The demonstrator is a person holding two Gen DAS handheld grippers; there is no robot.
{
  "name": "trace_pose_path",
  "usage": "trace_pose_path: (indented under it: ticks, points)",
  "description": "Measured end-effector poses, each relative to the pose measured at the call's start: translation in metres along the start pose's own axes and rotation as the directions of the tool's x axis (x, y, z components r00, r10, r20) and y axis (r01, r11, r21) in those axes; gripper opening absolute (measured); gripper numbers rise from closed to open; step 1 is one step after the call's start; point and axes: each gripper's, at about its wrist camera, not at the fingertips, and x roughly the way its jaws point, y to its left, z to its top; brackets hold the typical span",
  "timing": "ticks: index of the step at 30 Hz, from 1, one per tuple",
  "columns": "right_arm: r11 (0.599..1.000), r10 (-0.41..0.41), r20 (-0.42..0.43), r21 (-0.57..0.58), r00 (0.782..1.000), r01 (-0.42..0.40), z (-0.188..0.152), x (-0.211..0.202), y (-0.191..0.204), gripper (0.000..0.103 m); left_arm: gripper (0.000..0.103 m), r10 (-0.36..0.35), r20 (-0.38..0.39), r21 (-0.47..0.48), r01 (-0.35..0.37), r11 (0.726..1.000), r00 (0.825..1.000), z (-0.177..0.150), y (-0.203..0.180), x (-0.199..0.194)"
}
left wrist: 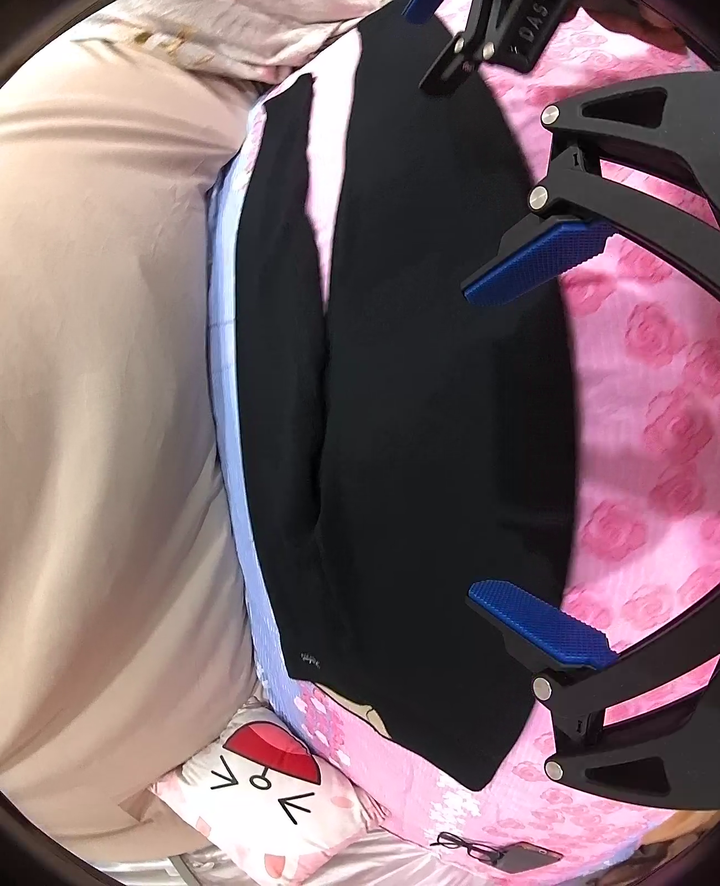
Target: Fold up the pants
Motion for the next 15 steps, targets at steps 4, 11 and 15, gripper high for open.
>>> trace_pose_path:
  ticks: [4,11,15]
  points:
    - [0.999,-0.034,0.003,0.011,0.999,0.034,0.009,0.013,-0.019,0.098,0.097,0.071,0.012,-0.076,-0.07,0.995,0.997,0.021,0.041,0.012]
    - [0.998,-0.053,-0.008,0.044,0.999,0.054,0.044,0.055,-0.071,0.098,0.097,0.216,0.013,-0.085,-0.214,0.973,0.976,0.061,0.101,0.047]
    - [0.987,-0.138,-0.015,0.076,0.99,0.138,0.062,0.073,-0.099,0.098,0.097,0.245,0.022,-0.075,-0.242,0.967,0.969,0.072,0.107,0.059]
